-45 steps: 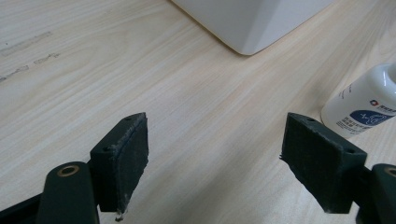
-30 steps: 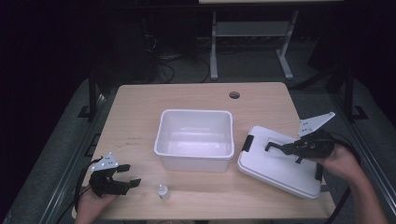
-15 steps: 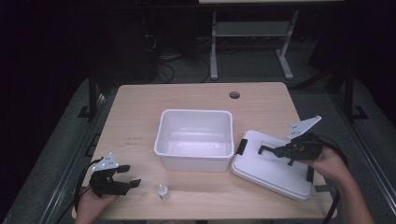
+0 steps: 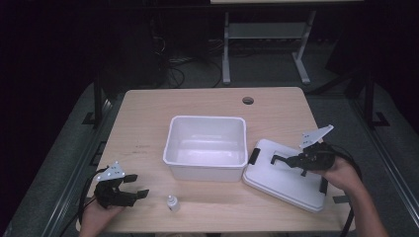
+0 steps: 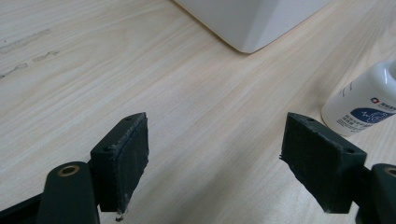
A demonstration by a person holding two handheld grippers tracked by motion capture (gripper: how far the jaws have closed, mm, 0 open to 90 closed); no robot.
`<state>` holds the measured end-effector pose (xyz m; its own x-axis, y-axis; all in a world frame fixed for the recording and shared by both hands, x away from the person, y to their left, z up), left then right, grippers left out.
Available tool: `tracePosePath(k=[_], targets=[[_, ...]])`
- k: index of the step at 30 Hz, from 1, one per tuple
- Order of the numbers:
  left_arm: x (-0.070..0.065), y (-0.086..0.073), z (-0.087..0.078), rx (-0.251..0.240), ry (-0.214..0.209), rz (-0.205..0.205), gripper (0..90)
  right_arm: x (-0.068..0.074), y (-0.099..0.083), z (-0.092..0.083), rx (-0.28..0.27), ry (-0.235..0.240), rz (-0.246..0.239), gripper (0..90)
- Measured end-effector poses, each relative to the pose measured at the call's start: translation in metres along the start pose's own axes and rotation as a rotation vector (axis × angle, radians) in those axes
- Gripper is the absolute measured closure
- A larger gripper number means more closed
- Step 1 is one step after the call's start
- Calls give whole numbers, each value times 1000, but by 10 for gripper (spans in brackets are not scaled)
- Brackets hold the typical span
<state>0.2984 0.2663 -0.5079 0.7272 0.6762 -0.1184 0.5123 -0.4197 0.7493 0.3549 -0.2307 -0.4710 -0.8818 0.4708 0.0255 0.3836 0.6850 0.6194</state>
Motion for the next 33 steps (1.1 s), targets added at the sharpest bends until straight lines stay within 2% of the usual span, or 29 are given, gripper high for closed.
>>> tracePosePath(k=[10,13,16,19,27,33], targets=[[-1,-2,1,13,-5,3,229,3,-6,3,11,1,4,837],[-1,-2,2,17,-2,4,230,5,-8,4,16,-4,-8,837],[-1,-2,2,17,-3,5,231,8,-10,6,1,-2,8,835],[-1,-3,2,20,-4,6,231,9,-11,5,0,-9,4,832],[-2,-1,2,14,-5,6,231,17,-7,4,-19,7,14,748],[-3,0,2,11,-5,8,231,22,-6,7,-32,20,27,638]])
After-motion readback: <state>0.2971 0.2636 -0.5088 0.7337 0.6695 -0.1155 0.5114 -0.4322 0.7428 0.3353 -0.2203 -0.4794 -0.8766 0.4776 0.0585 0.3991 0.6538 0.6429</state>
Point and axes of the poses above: each handheld gripper's, and its own axes: z roughly forward along the jaws, y roughly out of its top, x roughly to its left, the point moved 9 cm from there along z, roughly forward along the jaws, and after that the axes turned 2 degrees about -x, right-handed, at the moved point
